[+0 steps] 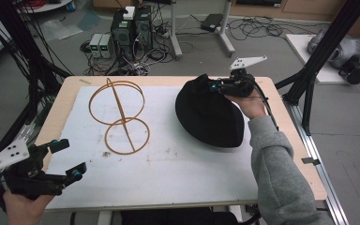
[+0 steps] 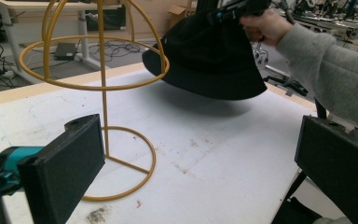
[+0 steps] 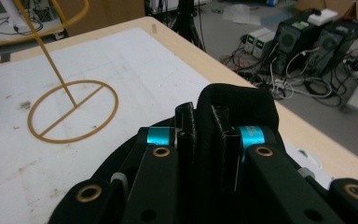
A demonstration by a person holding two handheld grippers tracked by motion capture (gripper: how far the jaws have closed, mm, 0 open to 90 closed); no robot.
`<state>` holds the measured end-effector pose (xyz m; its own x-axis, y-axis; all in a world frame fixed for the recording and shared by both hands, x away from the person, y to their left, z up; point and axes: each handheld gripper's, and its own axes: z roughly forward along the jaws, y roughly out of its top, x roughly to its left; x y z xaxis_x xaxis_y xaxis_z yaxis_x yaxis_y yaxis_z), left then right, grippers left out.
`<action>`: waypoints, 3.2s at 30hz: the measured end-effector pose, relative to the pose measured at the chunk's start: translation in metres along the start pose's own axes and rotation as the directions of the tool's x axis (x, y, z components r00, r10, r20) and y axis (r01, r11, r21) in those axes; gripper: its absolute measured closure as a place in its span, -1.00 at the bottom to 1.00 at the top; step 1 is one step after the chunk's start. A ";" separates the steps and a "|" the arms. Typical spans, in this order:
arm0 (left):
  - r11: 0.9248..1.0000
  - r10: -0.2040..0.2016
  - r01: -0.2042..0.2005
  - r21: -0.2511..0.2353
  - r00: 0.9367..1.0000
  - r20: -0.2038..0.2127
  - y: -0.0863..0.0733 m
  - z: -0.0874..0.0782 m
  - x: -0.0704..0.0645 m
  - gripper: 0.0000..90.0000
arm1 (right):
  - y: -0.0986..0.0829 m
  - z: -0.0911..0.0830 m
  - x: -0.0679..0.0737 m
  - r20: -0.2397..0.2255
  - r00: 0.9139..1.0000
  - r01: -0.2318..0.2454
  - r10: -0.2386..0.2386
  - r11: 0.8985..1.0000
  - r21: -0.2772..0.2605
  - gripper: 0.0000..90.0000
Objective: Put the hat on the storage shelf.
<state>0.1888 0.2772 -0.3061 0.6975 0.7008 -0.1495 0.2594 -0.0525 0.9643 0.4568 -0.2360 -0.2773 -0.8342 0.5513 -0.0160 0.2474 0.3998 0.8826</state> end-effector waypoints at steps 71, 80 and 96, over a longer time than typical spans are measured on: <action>1.000 -0.004 0.004 -0.002 1.000 -0.010 -0.004 -0.009 -0.007 -0.96 | 0.191 -0.063 0.070 -0.106 0.946 0.298 -0.305 0.951 -0.079 0.85; 1.000 -0.005 0.006 0.009 1.000 -0.023 -0.007 -0.013 -0.011 -0.96 | 0.208 -0.037 0.093 -0.161 0.921 0.343 -0.356 0.934 -0.102 0.86; 1.000 -0.003 0.004 0.016 0.998 -0.056 -0.013 -0.029 -0.022 -0.96 | 0.225 0.009 0.125 -0.231 0.886 0.380 -0.403 0.915 -0.139 0.87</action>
<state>0.1508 0.2824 -0.3086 0.6585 0.7395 -0.1399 0.2730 -0.0615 0.9600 0.4126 -0.0704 -0.0854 -0.9522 0.1581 -0.2613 -0.1590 0.4736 0.8662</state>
